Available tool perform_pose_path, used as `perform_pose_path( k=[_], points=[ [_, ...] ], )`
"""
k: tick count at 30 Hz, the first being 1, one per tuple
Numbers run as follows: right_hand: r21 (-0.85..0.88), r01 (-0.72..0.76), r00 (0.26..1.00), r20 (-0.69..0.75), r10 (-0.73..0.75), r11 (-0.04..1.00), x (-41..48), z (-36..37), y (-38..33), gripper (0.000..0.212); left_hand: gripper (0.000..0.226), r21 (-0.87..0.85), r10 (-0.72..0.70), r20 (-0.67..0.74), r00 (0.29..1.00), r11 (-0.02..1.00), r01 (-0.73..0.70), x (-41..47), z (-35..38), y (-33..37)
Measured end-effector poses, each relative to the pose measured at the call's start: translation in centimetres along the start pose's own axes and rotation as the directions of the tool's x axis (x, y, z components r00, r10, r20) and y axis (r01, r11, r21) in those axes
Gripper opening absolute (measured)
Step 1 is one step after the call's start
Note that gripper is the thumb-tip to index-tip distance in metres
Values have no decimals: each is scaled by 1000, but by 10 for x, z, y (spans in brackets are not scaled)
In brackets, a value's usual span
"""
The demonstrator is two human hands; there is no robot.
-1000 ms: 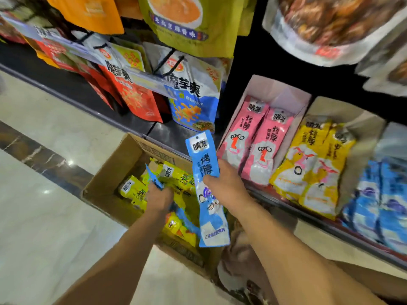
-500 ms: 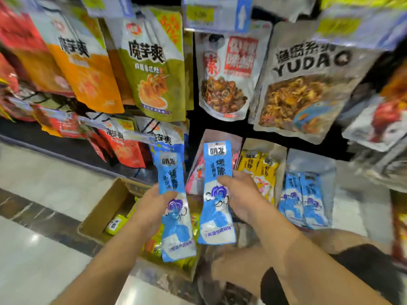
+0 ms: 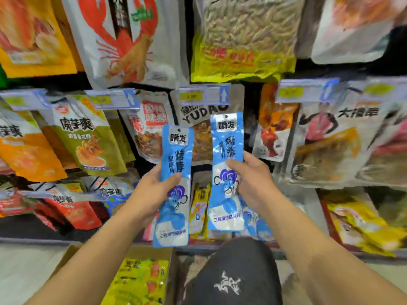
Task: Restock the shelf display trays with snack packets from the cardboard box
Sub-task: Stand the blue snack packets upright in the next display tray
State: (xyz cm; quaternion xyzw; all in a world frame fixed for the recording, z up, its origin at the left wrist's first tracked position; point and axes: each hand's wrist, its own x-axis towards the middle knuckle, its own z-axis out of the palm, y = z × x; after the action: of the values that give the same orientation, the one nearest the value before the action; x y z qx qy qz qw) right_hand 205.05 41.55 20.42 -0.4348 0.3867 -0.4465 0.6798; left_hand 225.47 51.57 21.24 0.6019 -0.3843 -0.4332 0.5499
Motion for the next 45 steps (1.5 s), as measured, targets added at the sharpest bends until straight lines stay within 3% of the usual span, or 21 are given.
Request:
perform_pose_path(
  k=[7,16,23,30,38,42,45],
  points=[
    [6,85,996,-16,-85,996,-3,-53,-35,25,24,35,60,179,982,997,-68,29,60,24],
    [-24,6,996,-90,-8,1000,-8,-135,3,29,26,-19,-110,295,949,992,121,58,112,-8],
    [20,-89,974,-206,91,996,-21,-192,58,30,28,23,-254,323,912,965,260,62,141,-78],
    [42,-188,917,-350,191,981,-16,-227,100,27,23,21,-477,268,837,872,490,76,181,-165],
    [71,-257,860,-438,262,964,-3,-247,127,22,25,52,-615,200,762,784,619,132,231,-226],
    [102,-267,852,-439,285,958,0,-257,135,24,17,36,-608,144,781,792,610,152,250,-245],
    [114,-276,846,-443,298,954,0,-262,139,24,32,58,-593,111,798,805,590,168,265,-258]
  ],
)
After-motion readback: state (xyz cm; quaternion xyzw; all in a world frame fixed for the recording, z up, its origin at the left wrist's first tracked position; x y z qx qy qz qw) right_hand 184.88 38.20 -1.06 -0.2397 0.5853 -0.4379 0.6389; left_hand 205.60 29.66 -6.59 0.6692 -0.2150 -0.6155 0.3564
